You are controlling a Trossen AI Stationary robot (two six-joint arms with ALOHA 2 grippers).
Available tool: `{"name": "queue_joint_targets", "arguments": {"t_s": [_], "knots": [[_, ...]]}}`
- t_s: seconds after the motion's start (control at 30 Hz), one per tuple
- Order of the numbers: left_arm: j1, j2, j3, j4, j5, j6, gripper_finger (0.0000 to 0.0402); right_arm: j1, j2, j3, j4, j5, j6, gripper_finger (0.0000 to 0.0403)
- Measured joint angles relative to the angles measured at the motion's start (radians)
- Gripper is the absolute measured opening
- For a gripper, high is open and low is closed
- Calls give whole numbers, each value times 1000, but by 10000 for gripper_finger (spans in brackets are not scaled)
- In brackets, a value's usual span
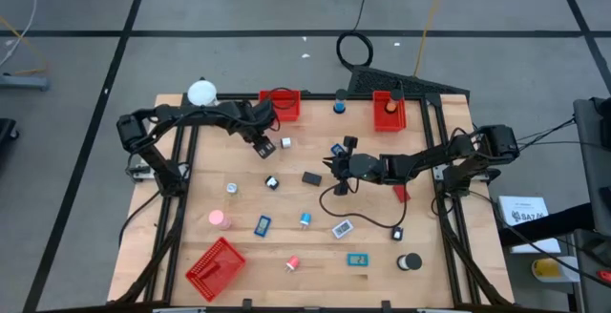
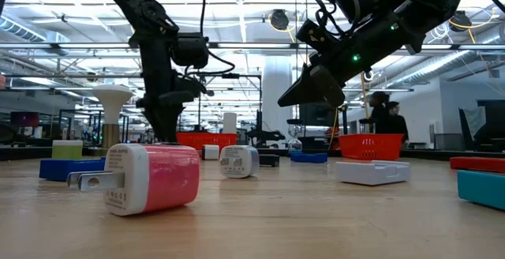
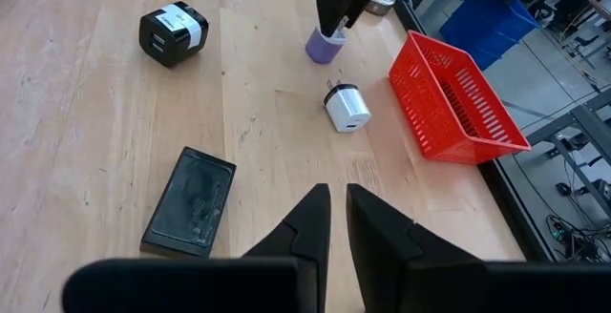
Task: Pick & Place Office items
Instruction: Put the purple charger adapter into the top left red basket
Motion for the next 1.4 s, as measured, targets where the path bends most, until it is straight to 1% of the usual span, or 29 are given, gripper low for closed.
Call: {"name": "queue_joint_targets", "arguments": {"t_s": [0.1, 0.17, 0.43, 0.53, 0.63, 0.73, 0.9, 1.07, 1.2, 1.27, 1.4], "knots": [[0, 0, 0, 18, 8, 18, 179, 0, 0, 0, 0, 0, 0, 34], [0, 0, 0, 23, 23, 32, 184, 0, 0, 0, 0, 0, 0, 34], [9, 0, 0, 8, 30, 57, 238, 1, 0, 0, 0, 0, -4, 34], [21, 0, -1, 1, 30, 54, 244, 1, 0, 0, 0, 0, -4, 34], [42, 0, -1, -3, 40, 55, 236, 2, 0, 0, 0, 0, -4, 34], [59, 0, -2, 10, 85, 56, 223, 2, 0, 0, 0, 0, -4, 34], [66, 0, -8, 20, 83, 69, 205, 2, 0, 0, 0, -1, -5, 34], [66, 0, -56, 40, 71, 65, 209, 2, 0, 0, 0, -1, -8, 34], [66, 1, -65, 46, 67, 70, 214, 2, 0, 0, 3, -1, -19, 34], [66, 1, -65, 58, 67, 77, 204, 2, 0, 0, 8, -1, -19, 34], [66, 1, -65, 86, 69, 94, 167, 2, 0, 0, 8, 0, -19, 34]]}}
